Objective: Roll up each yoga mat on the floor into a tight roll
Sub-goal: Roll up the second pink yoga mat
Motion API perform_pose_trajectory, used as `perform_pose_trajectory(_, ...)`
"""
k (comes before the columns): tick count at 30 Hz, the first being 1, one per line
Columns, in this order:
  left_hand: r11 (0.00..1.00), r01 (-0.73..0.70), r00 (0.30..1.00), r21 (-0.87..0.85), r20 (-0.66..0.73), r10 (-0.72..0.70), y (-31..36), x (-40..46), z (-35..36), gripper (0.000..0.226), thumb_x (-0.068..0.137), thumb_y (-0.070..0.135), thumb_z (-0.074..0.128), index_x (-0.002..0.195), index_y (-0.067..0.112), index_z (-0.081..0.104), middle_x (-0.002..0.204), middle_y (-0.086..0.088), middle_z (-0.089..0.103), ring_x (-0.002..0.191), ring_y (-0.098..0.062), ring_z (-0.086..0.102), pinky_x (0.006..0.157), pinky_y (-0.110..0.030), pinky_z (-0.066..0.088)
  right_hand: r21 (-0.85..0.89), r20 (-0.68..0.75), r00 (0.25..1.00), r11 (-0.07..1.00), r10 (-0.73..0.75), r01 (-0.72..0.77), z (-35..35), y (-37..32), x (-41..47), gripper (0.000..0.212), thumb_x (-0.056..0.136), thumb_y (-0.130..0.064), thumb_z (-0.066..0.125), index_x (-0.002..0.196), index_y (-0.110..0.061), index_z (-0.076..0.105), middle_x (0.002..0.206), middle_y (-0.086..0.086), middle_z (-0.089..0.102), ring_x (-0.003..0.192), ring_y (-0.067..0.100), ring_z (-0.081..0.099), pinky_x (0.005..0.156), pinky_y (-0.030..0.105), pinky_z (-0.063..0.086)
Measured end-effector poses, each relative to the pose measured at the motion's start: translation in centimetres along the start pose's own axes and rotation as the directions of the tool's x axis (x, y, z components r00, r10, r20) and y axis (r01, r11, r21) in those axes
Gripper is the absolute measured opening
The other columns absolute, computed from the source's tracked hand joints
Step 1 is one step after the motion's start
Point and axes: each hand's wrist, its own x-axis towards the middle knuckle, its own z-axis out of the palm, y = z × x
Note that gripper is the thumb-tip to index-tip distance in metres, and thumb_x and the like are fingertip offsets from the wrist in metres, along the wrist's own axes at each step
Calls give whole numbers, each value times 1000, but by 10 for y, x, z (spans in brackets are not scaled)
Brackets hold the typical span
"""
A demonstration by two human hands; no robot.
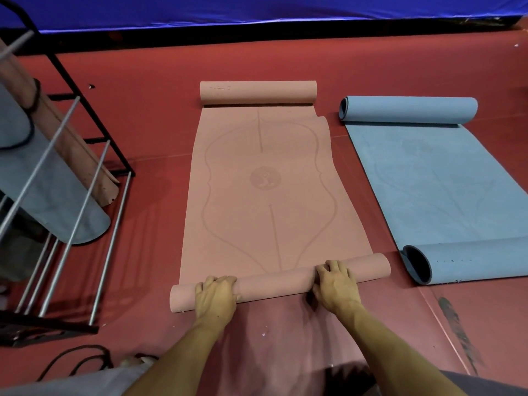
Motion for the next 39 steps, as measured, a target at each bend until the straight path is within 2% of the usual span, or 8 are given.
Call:
perform_pose_trajectory(5, 1000, 1, 998, -1, 69, -1, 5, 0, -1, 47, 90, 58, 54, 132, 35, 57, 137, 17, 55, 137, -20, 42, 116, -53, 24, -27, 37, 999, 999, 40, -39, -2, 1, -6, 61, 85, -44, 64, 143, -34, 48, 158, 8, 32, 141, 33, 33, 116, 45, 33)
perform_pose_trajectory(8, 1000, 6, 996, -29, 93, -3, 6, 1, 0, 66, 86, 64, 66, 145, 36, 51, 149, 16, 48, 142, -19, 35, 122, -55, 16, -16, -8, 1000, 1000, 21, -21, -2, 9, -5, 55, 89, -47, 66, 141, -40, 49, 148, -2, 43, 136, 26, 38, 109, 42, 39)
perform_pose_trajectory(11, 999, 37, 998, 5, 52, -38, 1, 0, 6, 57, 94, 51, 67, 148, 43, 49, 156, 9, 41, 144, -20, 32, 124, -53, 14, -49, 1, 1000, 999, 15, -14, -4, 12, 0, 54, 90, -51, 68, 138, -33, 49, 137, -6, 53, 130, 22, 46, 101, 41, 43)
perform_pose_trajectory(16, 999, 44, 999, -18, -7, -44, 3, 2, 3, 44, 96, 44, 66, 140, 41, 57, 130, 11, 55, 129, -18, 47, 116, -49, 21, -56, -1, 999, 998, 34, -34, -5, 13, 8, 44, 90, -51, 70, 119, -24, 50, 122, -7, 60, 121, 22, 53, 94, 41, 44)
perform_pose_trajectory(22, 995, 89, 996, -34, 28, -88, 10, 13, -12, 33, 95, 42, 67, 127, 37, 59, 125, 10, 65, 124, -19, 54, 110, -51, 28, -66, 55, 998, 997, -24, 27, -14, 17, 23, 32, 98, -45, 57, 124, -27, 55, 132, -5, 58, 127, 24, 47, 105, 50, 37)
perform_pose_trajectory(27, 989, 129, 987, 67, -103, -122, 13, 9, 3, 33, 94, 44, 65, 127, 46, 63, 120, 3, 53, 115, -23, 45, 103, -44, 29, -105, 18, 1000, 994, 11, -9, -6, 19, 14, 53, 95, -60, 48, 142, -34, 50, 150, 14, 40, 131, 39, 39, 113, 53, 29)
perform_pose_trajectory(32, 991, 132, 983, 25, -135, -127, 13, 17, 0, 35, 96, 45, 64, 127, 33, 55, 119, 4, 64, 116, -23, 55, 97, -40, 37, -39, 51, 999, 999, -9, 11, -8, 21, 20, 78, 89, -64, 50, 157, -30, 32, 151, 8, 41, 140, 32, 35, 117, 52, 28)
perform_pose_trajectory(39, 994, 110, 968, -4, -225, -108, 15, 10, 15, 38, 80, 44, 75, 114, 29, 73, 125, -8, 67, 122, -32, 53, 111, -58, 31, 11, -3, 1000, 1000, 15, -15, -9, 20, 31, 58, 87, -58, 68, 126, -20, 48, 133, 1, 57, 130, 28, 46, 109, 44, 35)
